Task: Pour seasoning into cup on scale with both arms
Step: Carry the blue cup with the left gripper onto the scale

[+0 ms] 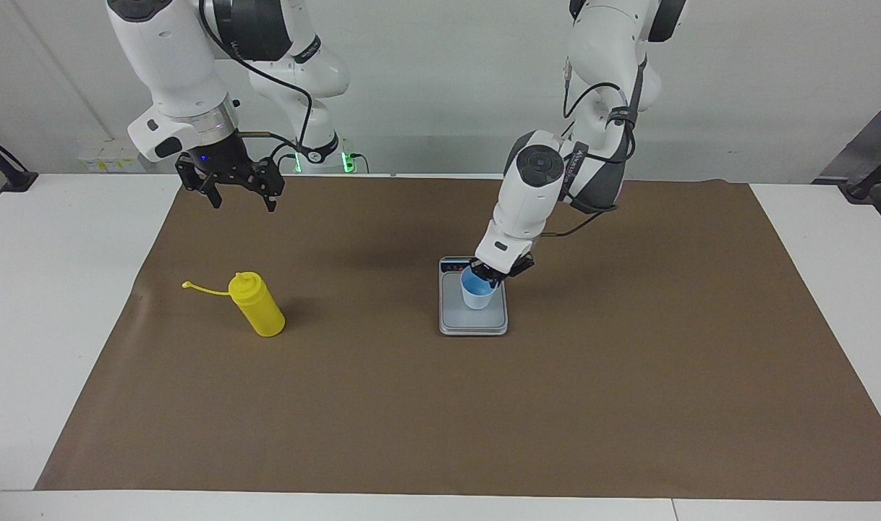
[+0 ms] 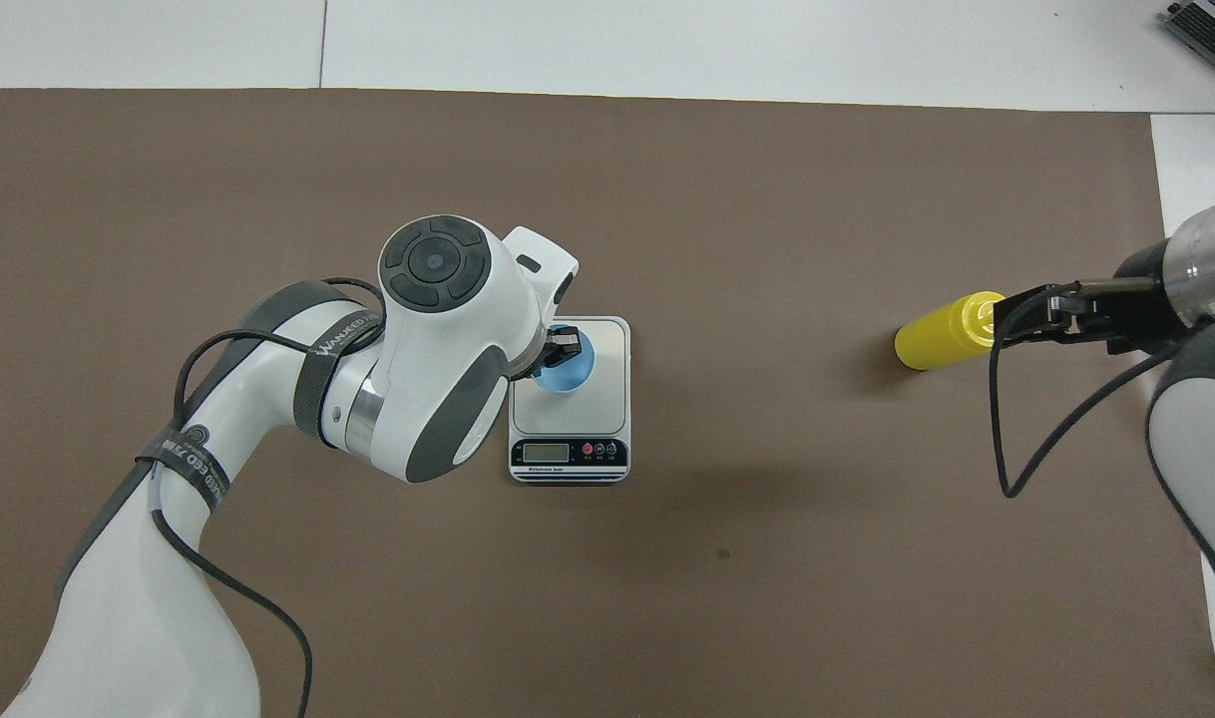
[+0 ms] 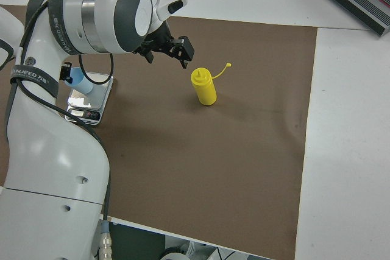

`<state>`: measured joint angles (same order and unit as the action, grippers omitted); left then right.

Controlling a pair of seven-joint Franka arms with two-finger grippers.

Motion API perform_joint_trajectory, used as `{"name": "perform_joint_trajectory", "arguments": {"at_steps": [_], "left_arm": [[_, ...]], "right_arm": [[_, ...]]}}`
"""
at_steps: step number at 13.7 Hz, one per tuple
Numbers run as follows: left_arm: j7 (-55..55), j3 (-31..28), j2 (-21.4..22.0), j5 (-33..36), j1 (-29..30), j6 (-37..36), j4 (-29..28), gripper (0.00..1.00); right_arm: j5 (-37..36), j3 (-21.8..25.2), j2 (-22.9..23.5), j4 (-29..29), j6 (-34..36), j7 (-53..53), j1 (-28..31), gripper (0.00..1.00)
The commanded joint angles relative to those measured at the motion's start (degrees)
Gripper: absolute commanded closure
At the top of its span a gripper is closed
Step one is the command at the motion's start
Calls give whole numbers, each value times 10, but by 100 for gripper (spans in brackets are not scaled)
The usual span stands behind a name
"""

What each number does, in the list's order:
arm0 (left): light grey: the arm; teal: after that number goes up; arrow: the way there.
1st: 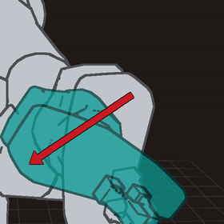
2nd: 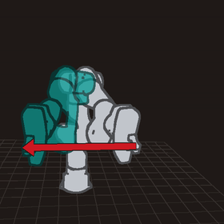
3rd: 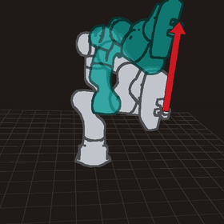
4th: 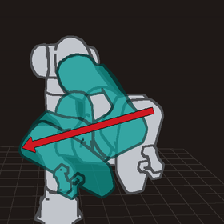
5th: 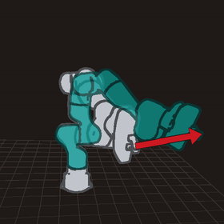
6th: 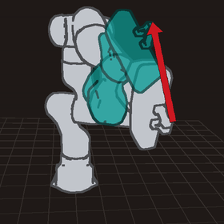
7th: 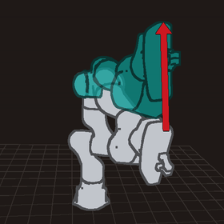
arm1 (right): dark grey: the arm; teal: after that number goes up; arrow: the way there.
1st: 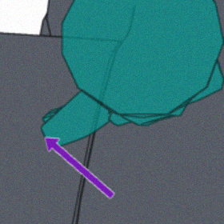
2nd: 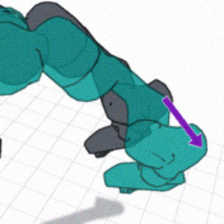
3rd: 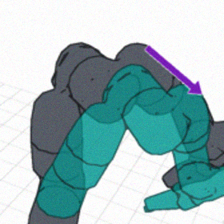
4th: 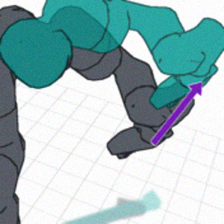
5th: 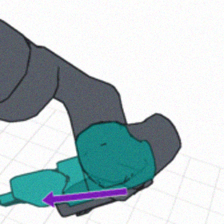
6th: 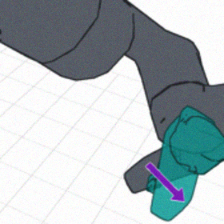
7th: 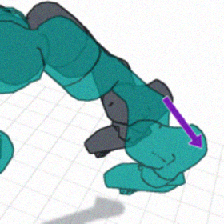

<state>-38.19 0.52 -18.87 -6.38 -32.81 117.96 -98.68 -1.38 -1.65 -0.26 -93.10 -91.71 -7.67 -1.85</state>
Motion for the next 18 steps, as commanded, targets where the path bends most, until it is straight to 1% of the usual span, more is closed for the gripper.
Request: {"name": "perform_joint_trajectory", "arguments": {"at_steps": [1, 7, 8, 9, 11, 12, 14, 18], "left_arm": [[-7, -10, 15, -7, -11, 13, -19, 100], [-7, -10, 16, -7, -11, 16, -21, 100], [-6, -10, 16, -7, -11, 16, -21, 82], [-5, -10, 16, -7, -11, 16, -21, 54], [-3, -10, 16, -7, -11, 15, -21, 27], [-4, -10, 16, -7, -10, 11, -20, 0], [-5, -13, 21, -1, -5, -4, -14, 0], [0, -32, 59, 18, 17, -35, -2, 0]], "right_arm": [[11, -3, -9, -10, 0, -5, 8, 0], [11, -2, -9, -9, 0, -5, 8, 0], [10, -2, -9, -10, -2, -6, 6, 0], [11, -2, -9, -10, -4, -8, 4, 0], [11, -2, -10, -11, -6, -9, 4, 0], [11, -2, -9, -11, -7, -12, 4, 0], [11, -2, -9, -11, -8, -12, 4, 0], [10, -2, -9, -11, -15, -10, 5, 0]]}}
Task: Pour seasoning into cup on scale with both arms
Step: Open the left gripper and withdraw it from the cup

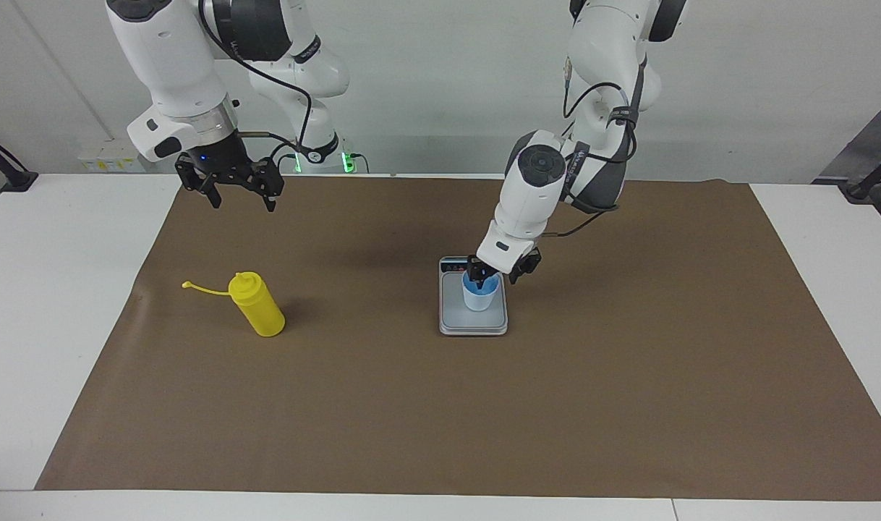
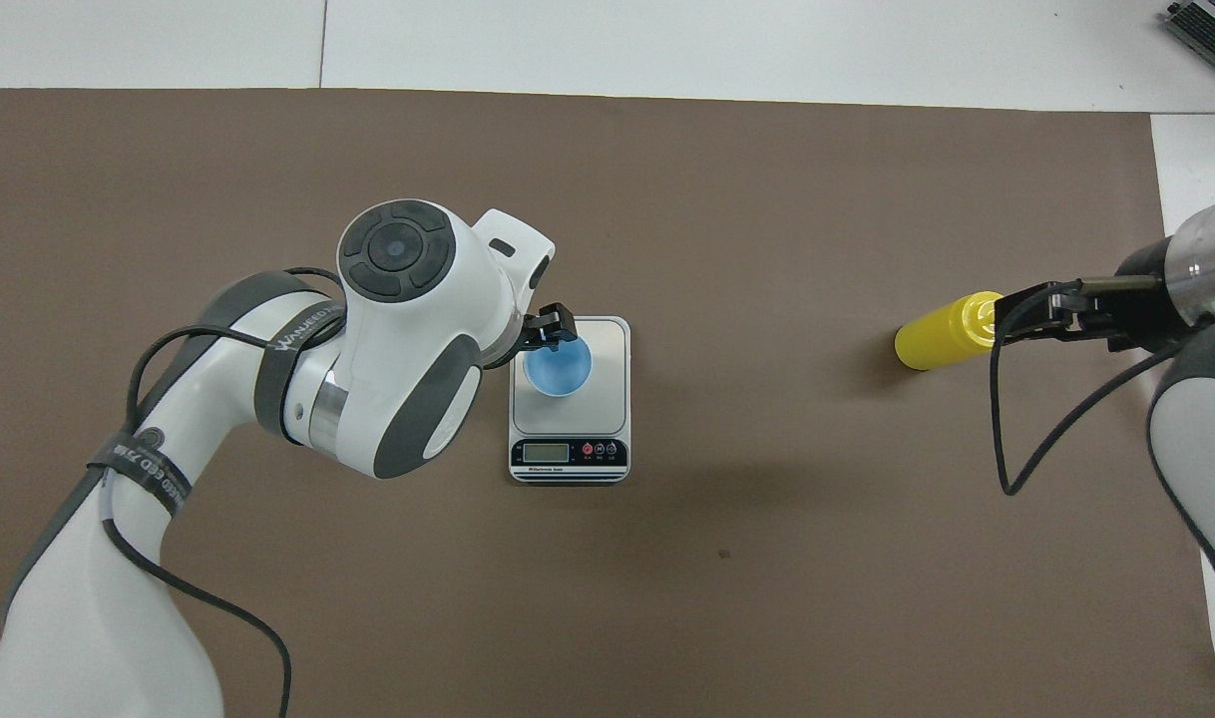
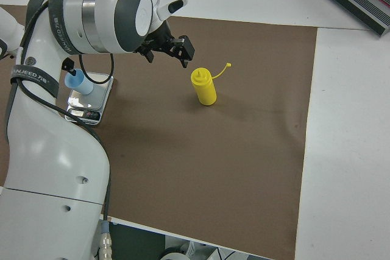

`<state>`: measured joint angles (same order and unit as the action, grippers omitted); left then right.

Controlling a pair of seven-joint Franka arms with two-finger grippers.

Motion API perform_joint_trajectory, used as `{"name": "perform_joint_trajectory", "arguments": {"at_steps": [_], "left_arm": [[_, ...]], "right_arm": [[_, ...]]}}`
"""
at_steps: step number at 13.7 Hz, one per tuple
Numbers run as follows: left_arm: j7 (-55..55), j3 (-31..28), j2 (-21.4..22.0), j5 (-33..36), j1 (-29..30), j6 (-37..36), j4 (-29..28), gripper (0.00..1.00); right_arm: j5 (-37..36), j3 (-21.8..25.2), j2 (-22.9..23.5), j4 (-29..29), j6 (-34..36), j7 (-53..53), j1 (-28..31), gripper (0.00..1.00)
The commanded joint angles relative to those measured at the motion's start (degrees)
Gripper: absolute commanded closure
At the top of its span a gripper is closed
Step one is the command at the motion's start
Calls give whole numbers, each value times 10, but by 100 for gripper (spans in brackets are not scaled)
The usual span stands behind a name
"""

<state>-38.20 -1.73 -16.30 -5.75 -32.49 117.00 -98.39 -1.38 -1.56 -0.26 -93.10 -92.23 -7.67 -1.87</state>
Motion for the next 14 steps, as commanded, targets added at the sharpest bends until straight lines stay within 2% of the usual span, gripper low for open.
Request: {"name": "perform_joint_trajectory", "arguments": {"at_steps": [1, 7, 11, 14], "left_arm": [[2, -10, 42, 18, 28, -36, 0, 0], [90, -10, 71, 43, 80, -86, 8, 0], [194, -9, 105, 43, 139, -128, 5, 0], [270, -9, 135, 43, 192, -152, -4, 0]], "right_arm": [[11, -3, -9, -10, -10, -10, 6, 0], [11, -3, -9, -11, -9, 0, 8, 0], [12, -3, -10, -19, -9, 93, 27, 0], [31, -3, -29, -62, -43, 166, 61, 0]]}}
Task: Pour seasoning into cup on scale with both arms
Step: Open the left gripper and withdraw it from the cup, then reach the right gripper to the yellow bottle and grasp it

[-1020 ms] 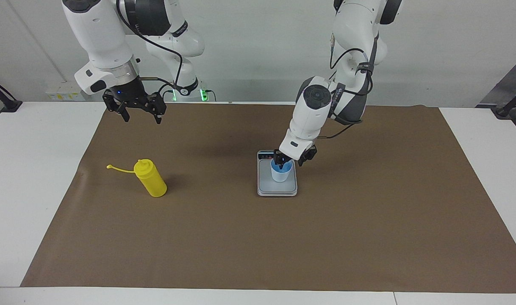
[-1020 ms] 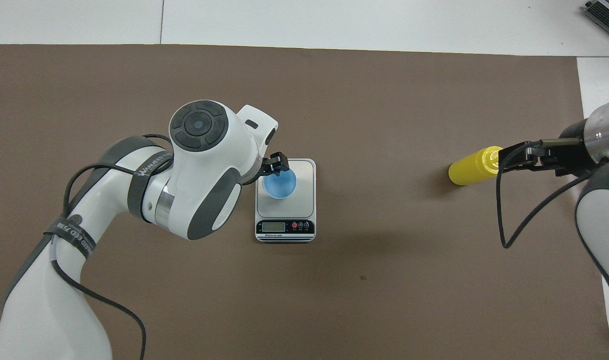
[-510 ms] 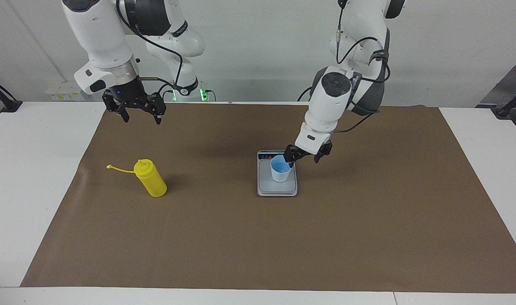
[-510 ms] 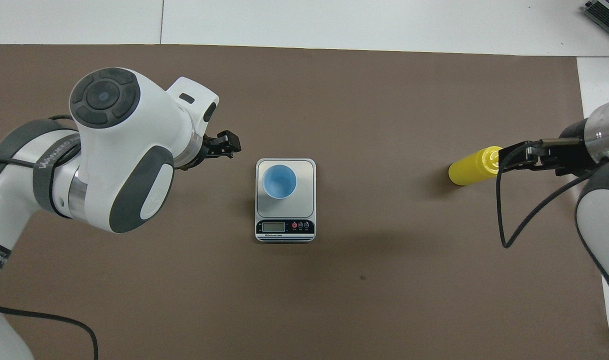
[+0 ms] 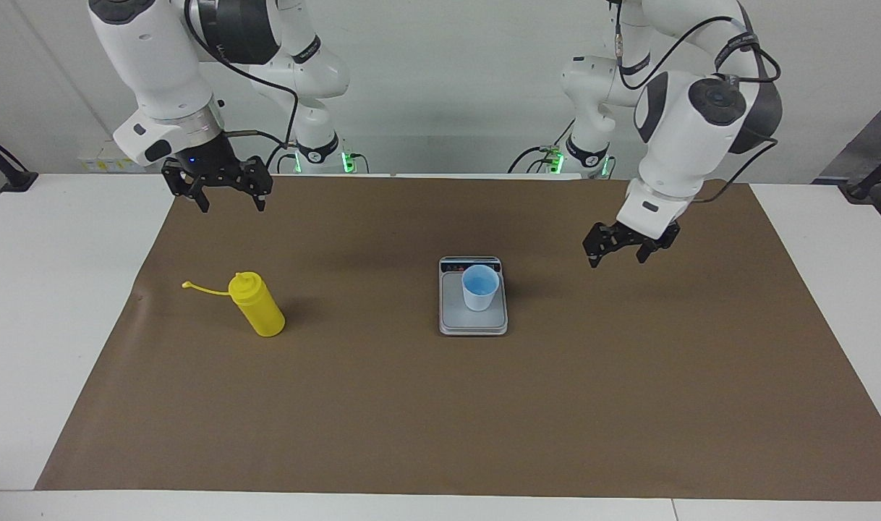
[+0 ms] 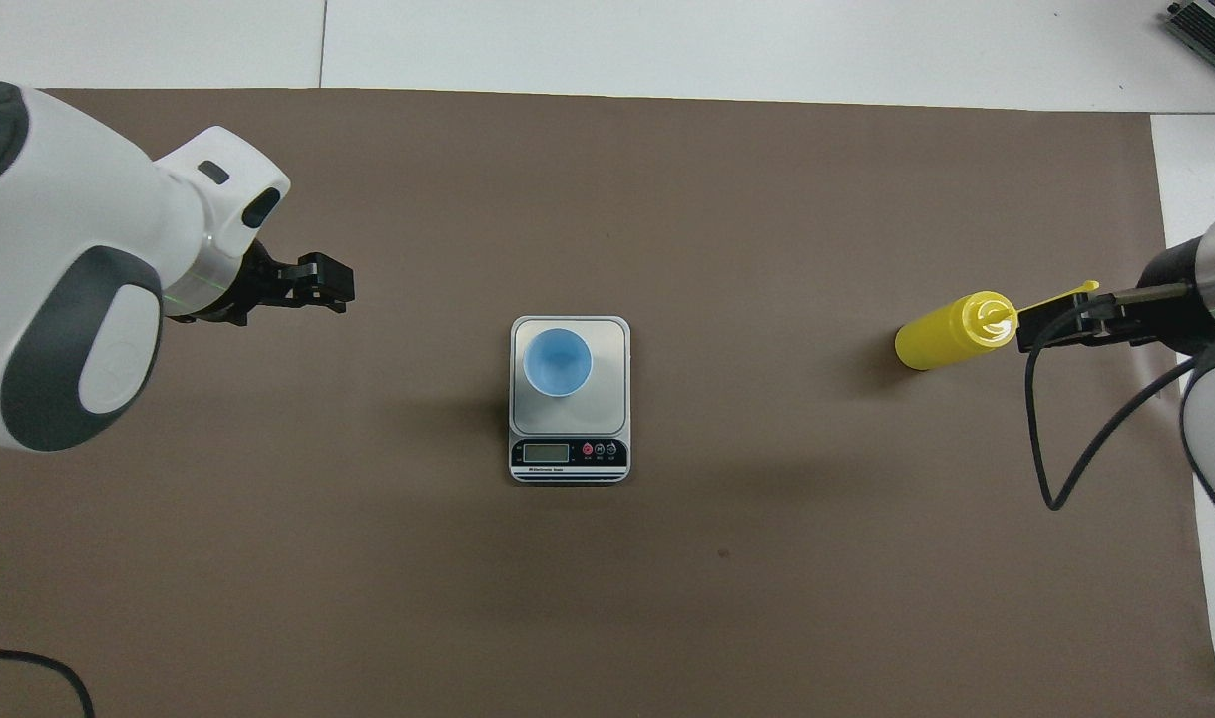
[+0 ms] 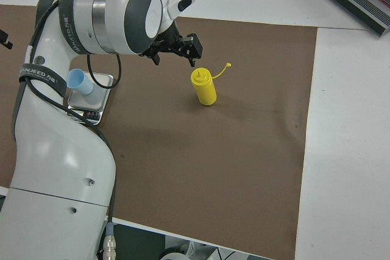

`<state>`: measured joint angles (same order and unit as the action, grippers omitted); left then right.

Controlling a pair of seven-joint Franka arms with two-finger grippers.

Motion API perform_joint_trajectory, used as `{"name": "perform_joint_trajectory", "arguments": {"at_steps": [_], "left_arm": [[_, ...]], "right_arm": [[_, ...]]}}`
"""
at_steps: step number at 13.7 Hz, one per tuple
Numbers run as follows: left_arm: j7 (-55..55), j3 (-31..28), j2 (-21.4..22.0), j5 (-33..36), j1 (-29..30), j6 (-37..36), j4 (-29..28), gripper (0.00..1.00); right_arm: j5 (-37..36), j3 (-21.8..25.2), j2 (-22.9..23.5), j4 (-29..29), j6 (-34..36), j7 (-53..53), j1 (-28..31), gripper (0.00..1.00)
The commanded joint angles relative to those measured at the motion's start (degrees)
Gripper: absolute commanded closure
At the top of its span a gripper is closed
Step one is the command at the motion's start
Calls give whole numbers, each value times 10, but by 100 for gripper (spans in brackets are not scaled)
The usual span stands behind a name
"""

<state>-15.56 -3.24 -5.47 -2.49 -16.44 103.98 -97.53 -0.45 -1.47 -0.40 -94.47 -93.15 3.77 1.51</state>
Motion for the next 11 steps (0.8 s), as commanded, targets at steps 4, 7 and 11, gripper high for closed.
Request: {"name": "perform_joint_trajectory", "arguments": {"at_steps": [4, 7, 11], "left_arm": [[174, 6, 49, 10, 100, -61, -13, 0], [255, 4, 56, 14, 138, -81, -3, 0], [283, 8, 33, 64, 141, -134, 82, 0]], "right_arm": [[22, -3, -30, -62, -51, 149, 65, 0], [71, -2, -76, -172, -154, 247, 99, 0], [194, -1, -86, -268, -255, 453, 152, 0]]}}
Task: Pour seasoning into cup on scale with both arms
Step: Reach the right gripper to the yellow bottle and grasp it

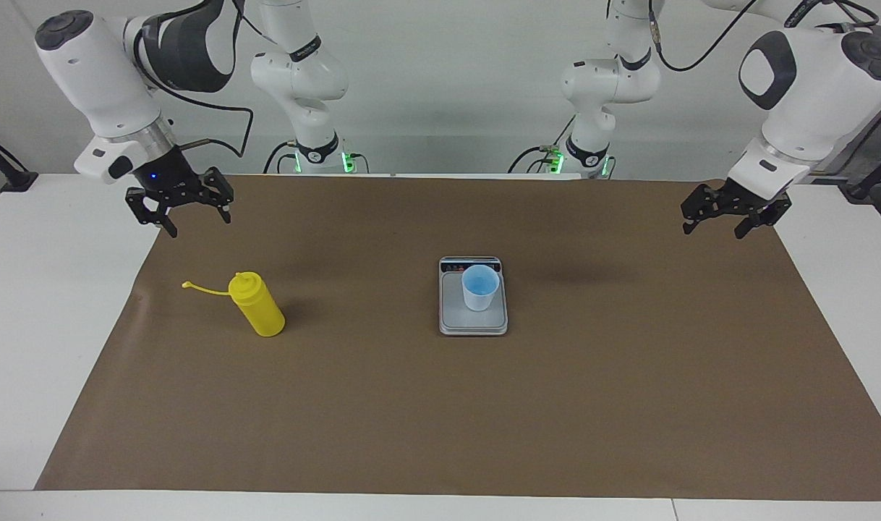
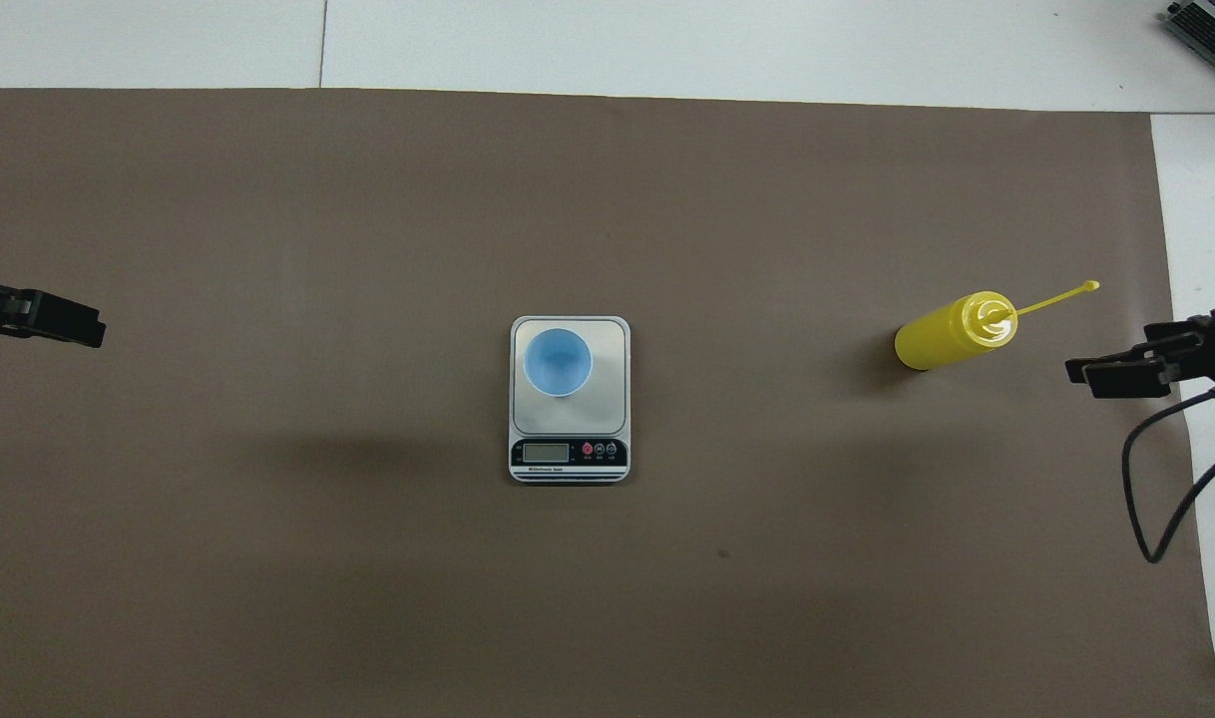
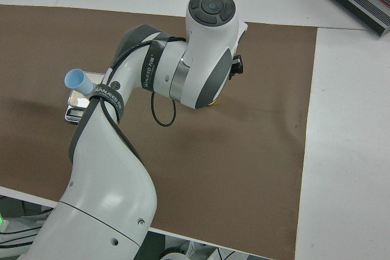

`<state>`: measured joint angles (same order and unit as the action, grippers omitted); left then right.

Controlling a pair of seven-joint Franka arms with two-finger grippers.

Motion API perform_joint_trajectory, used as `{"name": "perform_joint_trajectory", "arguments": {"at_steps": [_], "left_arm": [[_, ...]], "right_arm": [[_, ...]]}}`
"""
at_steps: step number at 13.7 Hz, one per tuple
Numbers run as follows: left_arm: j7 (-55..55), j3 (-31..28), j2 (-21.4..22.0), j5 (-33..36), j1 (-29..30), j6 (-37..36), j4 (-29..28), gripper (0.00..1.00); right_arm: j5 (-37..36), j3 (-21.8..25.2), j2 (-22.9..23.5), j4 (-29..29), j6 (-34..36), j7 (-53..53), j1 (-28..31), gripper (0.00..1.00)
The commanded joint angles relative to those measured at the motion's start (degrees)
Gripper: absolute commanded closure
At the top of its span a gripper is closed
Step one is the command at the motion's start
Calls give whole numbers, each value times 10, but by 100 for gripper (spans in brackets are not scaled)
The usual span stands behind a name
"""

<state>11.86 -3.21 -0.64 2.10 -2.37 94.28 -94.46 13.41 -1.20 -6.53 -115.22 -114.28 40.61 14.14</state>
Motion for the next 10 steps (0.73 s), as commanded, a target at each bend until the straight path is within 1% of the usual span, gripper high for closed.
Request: {"name": "perform_joint_trajectory", "arguments": {"at_steps": [1, 3, 4, 6, 9, 10], "left_arm": [[3, 8, -14, 16, 0, -36, 49, 0], [-29, 10, -11, 2, -2, -39, 52, 0], [-56, 12, -11, -19, -3, -41, 56, 0], [-83, 13, -7, -25, -5, -45, 54, 0], [-83, 12, -1, -26, -4, -51, 49, 0], [-83, 13, 0, -25, -5, -50, 46, 0]], "right_arm": [[102, -4, -24, -84, -64, 143, 37, 0], [203, -4, -10, -124, -96, 279, 63, 0], [261, -4, 10, -134, -103, 359, 76, 0], [363, -4, 48, -145, -122, 511, 94, 0], [463, -4, 80, -161, -125, 618, 95, 0], [496, -4, 83, -166, -125, 650, 92, 0]]}}
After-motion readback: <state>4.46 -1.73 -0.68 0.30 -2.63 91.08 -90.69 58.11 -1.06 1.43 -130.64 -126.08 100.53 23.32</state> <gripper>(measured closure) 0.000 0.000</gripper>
